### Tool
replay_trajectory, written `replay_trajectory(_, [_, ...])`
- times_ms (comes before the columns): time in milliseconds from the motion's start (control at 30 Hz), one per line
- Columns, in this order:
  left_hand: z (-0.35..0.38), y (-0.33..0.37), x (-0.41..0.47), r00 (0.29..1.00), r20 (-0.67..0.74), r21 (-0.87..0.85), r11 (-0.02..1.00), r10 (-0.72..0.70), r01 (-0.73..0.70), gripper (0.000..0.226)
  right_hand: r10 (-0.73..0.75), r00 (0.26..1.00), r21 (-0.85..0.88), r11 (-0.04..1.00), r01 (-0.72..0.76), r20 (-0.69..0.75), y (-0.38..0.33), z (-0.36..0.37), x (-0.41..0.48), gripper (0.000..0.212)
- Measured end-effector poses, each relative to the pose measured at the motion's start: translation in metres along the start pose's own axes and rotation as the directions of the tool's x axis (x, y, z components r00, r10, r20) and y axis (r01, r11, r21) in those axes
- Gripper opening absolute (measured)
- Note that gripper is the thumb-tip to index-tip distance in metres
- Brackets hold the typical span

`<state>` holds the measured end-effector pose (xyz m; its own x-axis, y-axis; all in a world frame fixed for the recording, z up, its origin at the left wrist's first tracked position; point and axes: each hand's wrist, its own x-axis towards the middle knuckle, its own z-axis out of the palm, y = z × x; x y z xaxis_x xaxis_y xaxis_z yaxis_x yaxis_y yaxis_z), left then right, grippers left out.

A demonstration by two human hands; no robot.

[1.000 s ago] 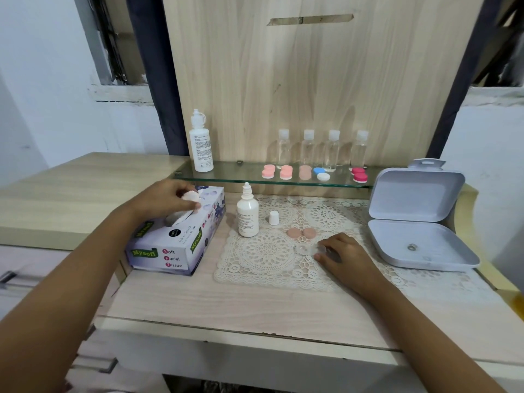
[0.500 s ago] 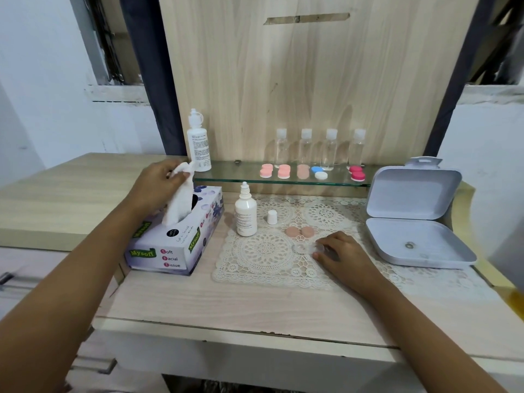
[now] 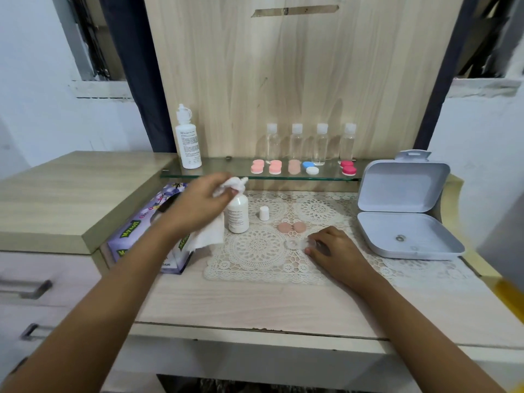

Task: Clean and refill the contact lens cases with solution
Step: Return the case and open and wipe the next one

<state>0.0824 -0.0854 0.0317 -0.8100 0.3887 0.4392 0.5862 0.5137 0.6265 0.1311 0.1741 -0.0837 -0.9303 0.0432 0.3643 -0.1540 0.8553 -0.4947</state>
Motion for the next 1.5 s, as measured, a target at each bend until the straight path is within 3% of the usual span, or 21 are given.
replay_trajectory(167, [0.053, 0.001, -0.009, 0.979, 0.198, 0.082, 0.995, 0.040, -0.057, 0.017, 0.007, 1.000, -0.005, 1.000, -0.007, 0.002, 0.000, 0.000, 0.000, 0.027])
replay_trajectory(400, [0.101, -0.010, 0.006, 0.953, 0.302, 0.045, 0.999, 0.009, -0.024, 0.022, 0.015, 1.000, -0.003, 1.000, -0.015, -0.006, 0.001, 0.002, 0.000, 0.031])
replay_trajectory(700, [0.118, -0.022, 0.015, 0.982, 0.187, -0.059, 0.998, -0.009, 0.020, 0.010, 0.013, 1.000, 0.014, 1.000, -0.013, -0.008, 0.002, 0.003, 0.000, 0.030])
replay_trajectory(967, [0.127, -0.030, 0.010, 0.980, 0.201, -0.153, 0.988, -0.001, 0.032, 0.007, 0.018, 1.000, 0.028, 0.999, -0.018, -0.009, 0.002, 0.004, 0.002, 0.027])
replay_trajectory(1200, [0.130, -0.032, 0.006, 0.952, 0.210, 0.030, 0.972, 0.223, -0.234, 0.017, 0.016, 1.000, 0.030, 0.999, -0.016, -0.018, 0.003, 0.005, 0.003, 0.026])
replay_trajectory(1367, [0.129, -0.027, 0.005, 0.974, 0.160, -0.050, 0.987, 0.160, -0.154, 0.022, 0.026, 1.000, 0.015, 1.000, -0.026, 0.003, 0.004, 0.005, 0.003, 0.029])
replay_trajectory(1500, [0.132, -0.031, 0.008, 0.980, 0.142, 0.020, 0.990, 0.138, -0.142, 0.012, 0.027, 1.000, 0.023, 0.999, -0.027, -0.002, 0.004, 0.005, 0.002, 0.028])
